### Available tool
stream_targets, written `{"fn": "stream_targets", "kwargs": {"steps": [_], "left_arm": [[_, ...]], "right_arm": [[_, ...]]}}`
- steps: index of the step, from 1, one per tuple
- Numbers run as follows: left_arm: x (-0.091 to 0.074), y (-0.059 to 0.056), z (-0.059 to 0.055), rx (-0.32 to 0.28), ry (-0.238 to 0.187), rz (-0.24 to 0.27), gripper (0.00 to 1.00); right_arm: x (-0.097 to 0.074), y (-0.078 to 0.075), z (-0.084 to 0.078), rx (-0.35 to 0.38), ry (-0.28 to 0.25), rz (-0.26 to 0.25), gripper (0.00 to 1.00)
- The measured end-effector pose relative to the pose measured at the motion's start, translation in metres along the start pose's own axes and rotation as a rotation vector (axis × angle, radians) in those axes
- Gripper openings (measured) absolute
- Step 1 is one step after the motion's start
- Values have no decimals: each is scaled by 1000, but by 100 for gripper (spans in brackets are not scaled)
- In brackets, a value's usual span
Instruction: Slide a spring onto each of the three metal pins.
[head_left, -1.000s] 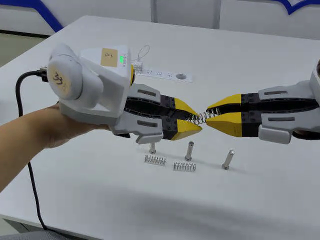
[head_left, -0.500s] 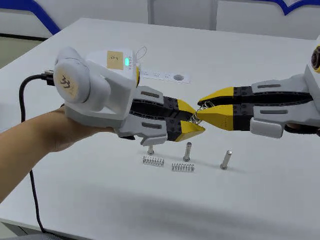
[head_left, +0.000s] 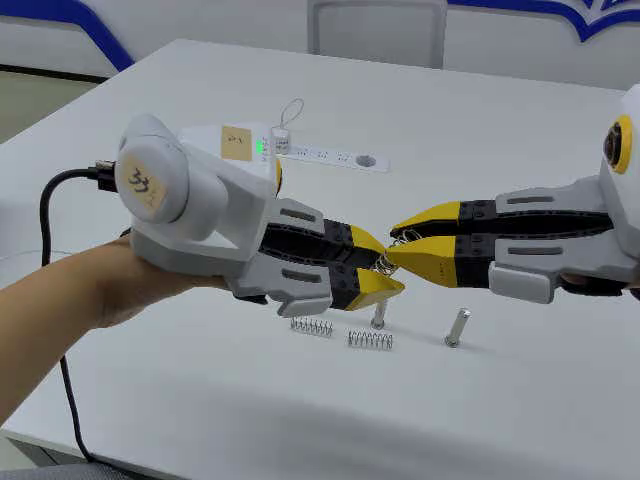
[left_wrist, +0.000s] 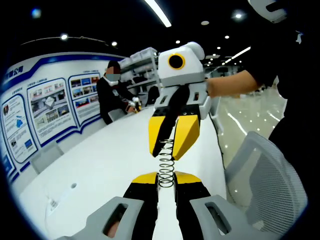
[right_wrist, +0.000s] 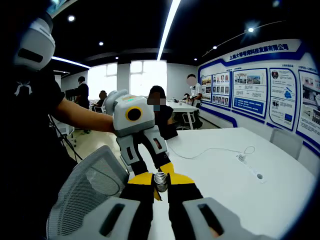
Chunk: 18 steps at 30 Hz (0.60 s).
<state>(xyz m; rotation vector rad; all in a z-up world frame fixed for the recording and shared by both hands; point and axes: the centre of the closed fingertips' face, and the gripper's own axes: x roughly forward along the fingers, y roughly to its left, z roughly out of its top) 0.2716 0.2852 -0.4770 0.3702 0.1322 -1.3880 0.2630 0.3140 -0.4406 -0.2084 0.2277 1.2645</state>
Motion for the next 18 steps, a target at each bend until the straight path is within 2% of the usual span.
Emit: {"fn": "stream_targets", "kwargs": {"steps": [3,5,8,10,12,13,18], "left_arm": [[-5,3,3,-47,-47,24,11],[-9,5,-2,-68,-46,34,12],[-13,12,-19,-57,19,76,11],[-16,15,-21,-65,10,87,11],[-20,18,-18,-112,-29,106,12],[-21,20,-17,-120,-34,112,12],[-30,28,-21,-143,-37,149,23]], "right_arm": [[-2,-1,3,8,-10,-8,10],[-3,-3,5,11,-17,-18,10],[-7,-8,6,16,-24,-38,10],[-14,-18,4,19,-27,-55,10],[-16,-24,1,19,-17,-72,10],[-17,-26,0,19,-14,-82,10],[-25,-43,-7,35,-5,-126,10]]}}
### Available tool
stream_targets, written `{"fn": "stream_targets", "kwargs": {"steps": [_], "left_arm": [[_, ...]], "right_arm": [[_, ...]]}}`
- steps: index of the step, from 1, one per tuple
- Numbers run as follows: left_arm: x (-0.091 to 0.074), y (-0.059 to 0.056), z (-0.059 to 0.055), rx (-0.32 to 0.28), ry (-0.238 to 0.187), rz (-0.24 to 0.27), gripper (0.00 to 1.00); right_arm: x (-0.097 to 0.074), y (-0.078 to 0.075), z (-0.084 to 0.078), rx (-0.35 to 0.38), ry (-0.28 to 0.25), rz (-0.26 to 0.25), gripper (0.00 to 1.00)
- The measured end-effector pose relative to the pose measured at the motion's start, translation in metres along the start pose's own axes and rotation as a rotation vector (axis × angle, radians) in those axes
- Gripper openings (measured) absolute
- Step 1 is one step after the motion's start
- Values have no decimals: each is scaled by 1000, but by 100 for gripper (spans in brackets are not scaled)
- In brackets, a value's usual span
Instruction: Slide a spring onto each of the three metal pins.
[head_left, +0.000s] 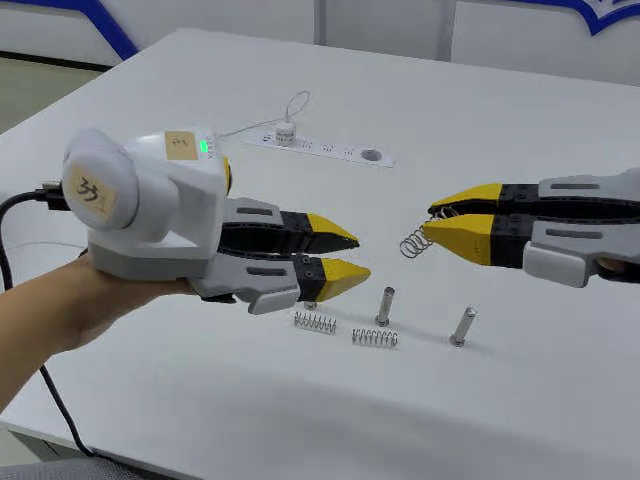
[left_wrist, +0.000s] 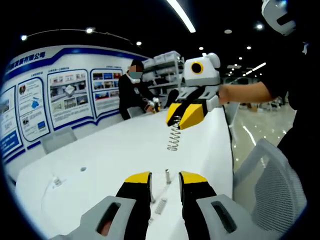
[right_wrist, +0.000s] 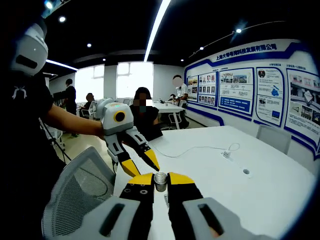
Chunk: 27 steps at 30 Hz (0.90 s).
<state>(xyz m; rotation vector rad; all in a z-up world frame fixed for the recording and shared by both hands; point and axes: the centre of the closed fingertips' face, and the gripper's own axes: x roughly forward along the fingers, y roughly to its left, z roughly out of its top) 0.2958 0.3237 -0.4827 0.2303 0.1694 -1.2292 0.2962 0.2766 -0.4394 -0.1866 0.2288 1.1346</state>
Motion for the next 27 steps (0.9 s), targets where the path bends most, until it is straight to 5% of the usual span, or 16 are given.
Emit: {"fn": "stream_targets", "kwargs": {"steps": [9,17,22,27], "left_arm": [[-6,4,0,-65,-34,11,40],[-9,5,-10,-49,19,26,51],[-13,15,-24,-72,59,65,60],[-21,23,-29,-97,56,110,67]], "right_arm": [[-7,-29,-36,38,85,-75,10],[-16,-64,-76,76,186,-174,10],[-19,-72,-94,85,243,-192,10],[-20,-75,-110,85,287,-215,10]]}}
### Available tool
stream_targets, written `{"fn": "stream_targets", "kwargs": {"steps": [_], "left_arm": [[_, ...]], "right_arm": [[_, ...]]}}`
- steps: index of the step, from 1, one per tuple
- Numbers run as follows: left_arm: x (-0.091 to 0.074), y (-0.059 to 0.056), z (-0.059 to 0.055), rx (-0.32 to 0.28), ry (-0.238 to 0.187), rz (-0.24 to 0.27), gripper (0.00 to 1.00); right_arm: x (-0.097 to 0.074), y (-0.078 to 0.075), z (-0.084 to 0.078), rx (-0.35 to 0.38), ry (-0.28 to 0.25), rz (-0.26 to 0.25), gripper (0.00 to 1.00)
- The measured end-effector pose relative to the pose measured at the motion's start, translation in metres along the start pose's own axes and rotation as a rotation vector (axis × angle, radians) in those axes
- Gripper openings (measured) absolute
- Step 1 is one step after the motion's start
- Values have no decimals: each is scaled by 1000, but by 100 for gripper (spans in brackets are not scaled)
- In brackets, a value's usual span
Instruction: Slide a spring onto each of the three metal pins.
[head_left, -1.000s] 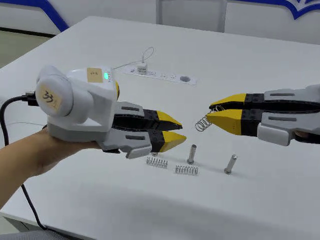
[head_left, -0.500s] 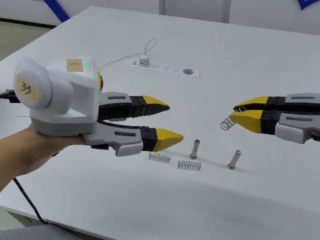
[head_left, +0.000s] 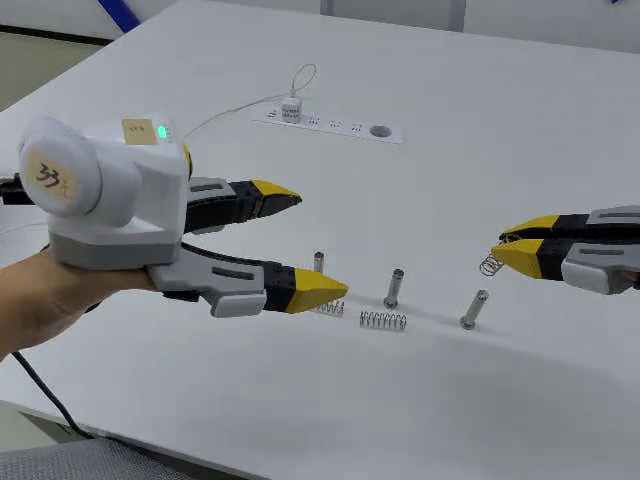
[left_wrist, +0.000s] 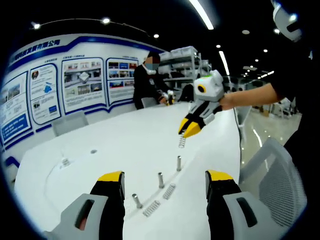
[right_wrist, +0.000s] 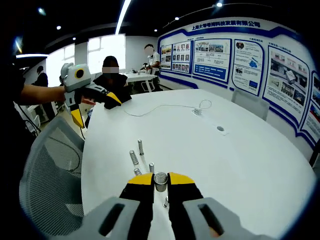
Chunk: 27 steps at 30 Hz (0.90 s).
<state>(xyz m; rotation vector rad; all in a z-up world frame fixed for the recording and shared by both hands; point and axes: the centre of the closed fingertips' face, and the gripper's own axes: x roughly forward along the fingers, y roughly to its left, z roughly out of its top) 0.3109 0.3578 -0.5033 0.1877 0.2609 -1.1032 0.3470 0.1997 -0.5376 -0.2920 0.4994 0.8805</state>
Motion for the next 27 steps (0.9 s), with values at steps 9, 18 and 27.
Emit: {"fn": "stream_targets", "kwargs": {"steps": [9,18,27], "left_arm": [[-3,2,-11,-16,31,17,70],[-4,1,-15,-17,46,20,72],[-4,-2,-16,-24,51,12,73]], "right_arm": [[8,-4,-17,33,47,-29,10],[17,-2,-29,1,104,-29,10],[23,-8,-35,11,115,-30,10]]}}
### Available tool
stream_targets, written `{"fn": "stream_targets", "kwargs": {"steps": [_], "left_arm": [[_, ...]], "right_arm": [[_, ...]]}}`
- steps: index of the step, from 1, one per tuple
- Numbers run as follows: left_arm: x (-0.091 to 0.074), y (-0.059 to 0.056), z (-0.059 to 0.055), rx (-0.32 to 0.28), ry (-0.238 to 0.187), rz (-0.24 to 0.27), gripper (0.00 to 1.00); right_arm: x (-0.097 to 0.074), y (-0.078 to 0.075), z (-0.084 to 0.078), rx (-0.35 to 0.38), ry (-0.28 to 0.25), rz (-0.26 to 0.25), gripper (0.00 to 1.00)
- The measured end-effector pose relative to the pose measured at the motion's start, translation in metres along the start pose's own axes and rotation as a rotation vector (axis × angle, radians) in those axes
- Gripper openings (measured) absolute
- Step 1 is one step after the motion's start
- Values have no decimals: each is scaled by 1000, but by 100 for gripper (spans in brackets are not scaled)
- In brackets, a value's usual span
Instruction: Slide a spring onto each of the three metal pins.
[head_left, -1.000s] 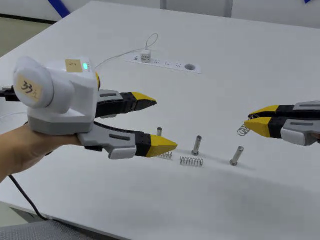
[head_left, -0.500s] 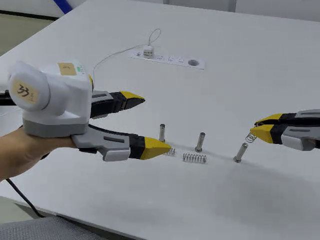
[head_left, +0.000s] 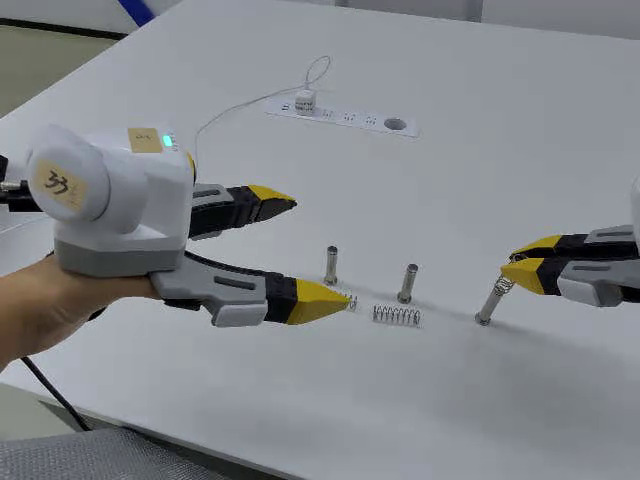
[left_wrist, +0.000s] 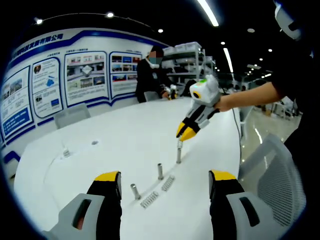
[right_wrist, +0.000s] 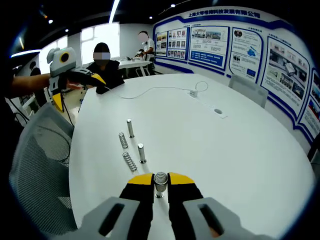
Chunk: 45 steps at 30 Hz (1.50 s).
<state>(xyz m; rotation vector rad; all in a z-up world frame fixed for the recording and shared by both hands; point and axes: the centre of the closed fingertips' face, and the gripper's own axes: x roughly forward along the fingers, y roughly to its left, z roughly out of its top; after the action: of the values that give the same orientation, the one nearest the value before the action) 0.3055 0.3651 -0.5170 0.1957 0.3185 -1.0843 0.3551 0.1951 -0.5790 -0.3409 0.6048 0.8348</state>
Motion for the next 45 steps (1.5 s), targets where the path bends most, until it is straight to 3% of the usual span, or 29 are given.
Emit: {"fn": "stream_targets", "kwargs": {"steps": [20,28,45], "left_arm": [[-1,-1,-5,-15,14,-8,73],[0,-2,-5,-15,22,-10,73],[0,-3,-4,-21,14,-9,73]], "right_arm": [[22,3,-22,-5,55,16,10],[27,3,-28,24,55,19,10],[39,11,-37,10,71,19,10]]}}
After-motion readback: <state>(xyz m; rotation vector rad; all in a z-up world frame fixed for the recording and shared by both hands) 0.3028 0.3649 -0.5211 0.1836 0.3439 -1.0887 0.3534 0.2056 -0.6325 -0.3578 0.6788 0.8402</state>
